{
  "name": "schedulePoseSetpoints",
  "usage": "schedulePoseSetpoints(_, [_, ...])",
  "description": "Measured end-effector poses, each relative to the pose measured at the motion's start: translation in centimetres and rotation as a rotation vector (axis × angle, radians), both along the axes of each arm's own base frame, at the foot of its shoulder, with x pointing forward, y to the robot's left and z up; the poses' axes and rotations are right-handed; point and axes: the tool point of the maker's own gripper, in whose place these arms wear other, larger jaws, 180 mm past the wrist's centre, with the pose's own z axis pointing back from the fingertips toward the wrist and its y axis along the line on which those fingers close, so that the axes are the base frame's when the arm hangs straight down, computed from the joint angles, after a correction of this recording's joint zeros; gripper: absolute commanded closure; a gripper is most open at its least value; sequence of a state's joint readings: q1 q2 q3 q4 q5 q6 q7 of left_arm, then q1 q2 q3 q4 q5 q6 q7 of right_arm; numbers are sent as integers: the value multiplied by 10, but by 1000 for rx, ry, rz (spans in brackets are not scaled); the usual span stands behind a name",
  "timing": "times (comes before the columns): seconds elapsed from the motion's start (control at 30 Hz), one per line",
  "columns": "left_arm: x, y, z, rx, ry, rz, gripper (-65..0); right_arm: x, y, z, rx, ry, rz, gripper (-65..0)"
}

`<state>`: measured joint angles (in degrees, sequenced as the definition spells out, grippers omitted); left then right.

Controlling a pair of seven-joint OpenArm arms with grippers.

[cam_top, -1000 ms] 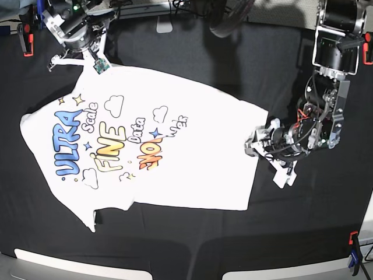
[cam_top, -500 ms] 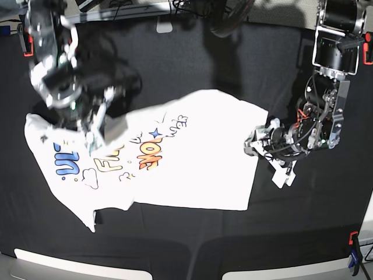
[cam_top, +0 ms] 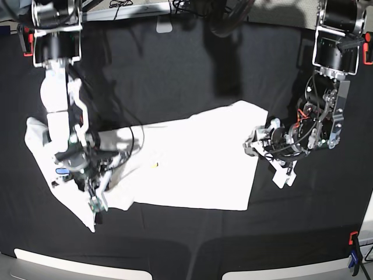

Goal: Layout the t-shirt on the table in an organized manner, then fold the t-shirt properly
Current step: 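Fold the held shoulder with the right gripper over the shirt body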

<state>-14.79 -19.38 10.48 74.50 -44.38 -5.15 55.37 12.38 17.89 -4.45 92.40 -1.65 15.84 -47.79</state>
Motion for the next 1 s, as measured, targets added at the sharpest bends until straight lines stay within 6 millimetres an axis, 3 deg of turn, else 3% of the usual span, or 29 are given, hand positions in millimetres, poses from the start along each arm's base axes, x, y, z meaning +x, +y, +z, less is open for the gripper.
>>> schedulePoseSetpoints(0.1, [0, 0, 0, 0, 0, 0, -130, 9, -4, 8, -27, 6, -27, -290])
schedulePoseSetpoints(0.17, [0, 0, 0, 0, 0, 0, -130, 13, -4, 15, -23, -8, -26, -383])
schedulePoseSetpoints(0.3, [0, 0, 0, 0, 0, 0, -130, 11, -14, 17, -53, 67, -76, -385])
schedulePoseSetpoints(0.4, [0, 0, 0, 0, 0, 0, -130, 2, -9, 21, -76, 100, -24, -385])
schedulePoseSetpoints(0.47, [0, 0, 0, 3, 1, -1, -130, -12, 8, 15, -85, 132, 108, -385])
schedulePoseSetpoints(0.57, [0, 0, 0, 2, 0, 0, -130, -49, 25, -9, -67, 210, 233, -385])
schedulePoseSetpoints(0.67, [0, 0, 0, 1, -1, -1, -130, -84, 16, -35, -113, 293, 271, -385])
schedulePoseSetpoints(0.8, [0, 0, 0, 0, -1, 0, -130, -112, -11, -55, -206, 340, 308, -385])
schedulePoseSetpoints(1.0, [0, 0, 0, -1, -2, 1, -130, -111, -17, -52, -216, 282, 335, -384])
